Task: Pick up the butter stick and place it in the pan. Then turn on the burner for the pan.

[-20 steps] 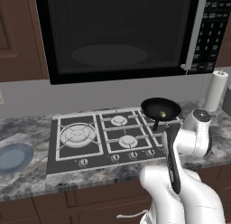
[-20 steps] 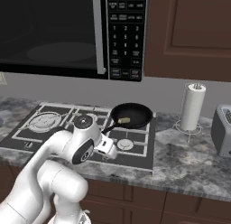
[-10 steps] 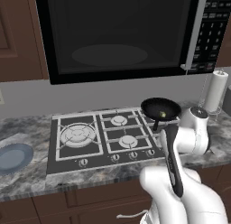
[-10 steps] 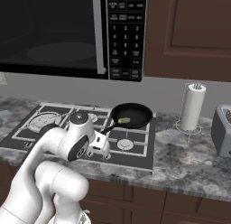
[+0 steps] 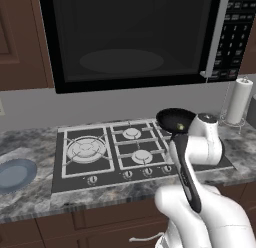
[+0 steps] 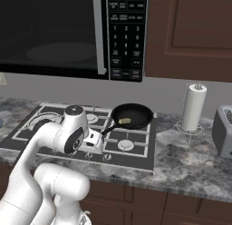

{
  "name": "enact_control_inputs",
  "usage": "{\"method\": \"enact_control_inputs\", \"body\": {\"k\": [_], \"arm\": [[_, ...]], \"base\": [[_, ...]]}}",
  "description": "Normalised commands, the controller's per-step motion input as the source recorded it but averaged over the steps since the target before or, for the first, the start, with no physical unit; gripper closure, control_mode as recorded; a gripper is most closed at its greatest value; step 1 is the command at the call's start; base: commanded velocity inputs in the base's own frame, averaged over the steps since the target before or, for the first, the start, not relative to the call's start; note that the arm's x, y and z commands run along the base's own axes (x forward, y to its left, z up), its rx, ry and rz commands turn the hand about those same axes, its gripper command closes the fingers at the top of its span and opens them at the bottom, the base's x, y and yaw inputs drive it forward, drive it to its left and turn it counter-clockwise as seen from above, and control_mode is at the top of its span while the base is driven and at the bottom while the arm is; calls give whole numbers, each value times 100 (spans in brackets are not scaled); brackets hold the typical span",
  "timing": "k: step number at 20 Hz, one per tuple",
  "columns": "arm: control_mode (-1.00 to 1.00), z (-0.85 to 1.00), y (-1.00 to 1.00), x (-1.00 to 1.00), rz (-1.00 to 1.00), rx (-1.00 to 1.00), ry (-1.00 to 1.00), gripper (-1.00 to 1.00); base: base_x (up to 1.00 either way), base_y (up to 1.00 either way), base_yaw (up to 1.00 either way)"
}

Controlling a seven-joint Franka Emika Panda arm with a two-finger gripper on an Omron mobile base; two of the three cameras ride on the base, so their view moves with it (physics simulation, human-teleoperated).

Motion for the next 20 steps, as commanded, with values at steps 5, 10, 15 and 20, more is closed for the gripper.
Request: {"method": "enact_control_inputs", "body": {"k": [5,10,15,20], "arm": [[-100,0,5,1,0,0,7,-100],[-100,-2,0,0,0,0,3,-100],[-100,-8,0,0,1,0,1,-100],[-100,-9,2,3,0,0,1,-100]], "base": [[0,0,0],[0,0,0],[0,0,0],[0,0,0]]}}
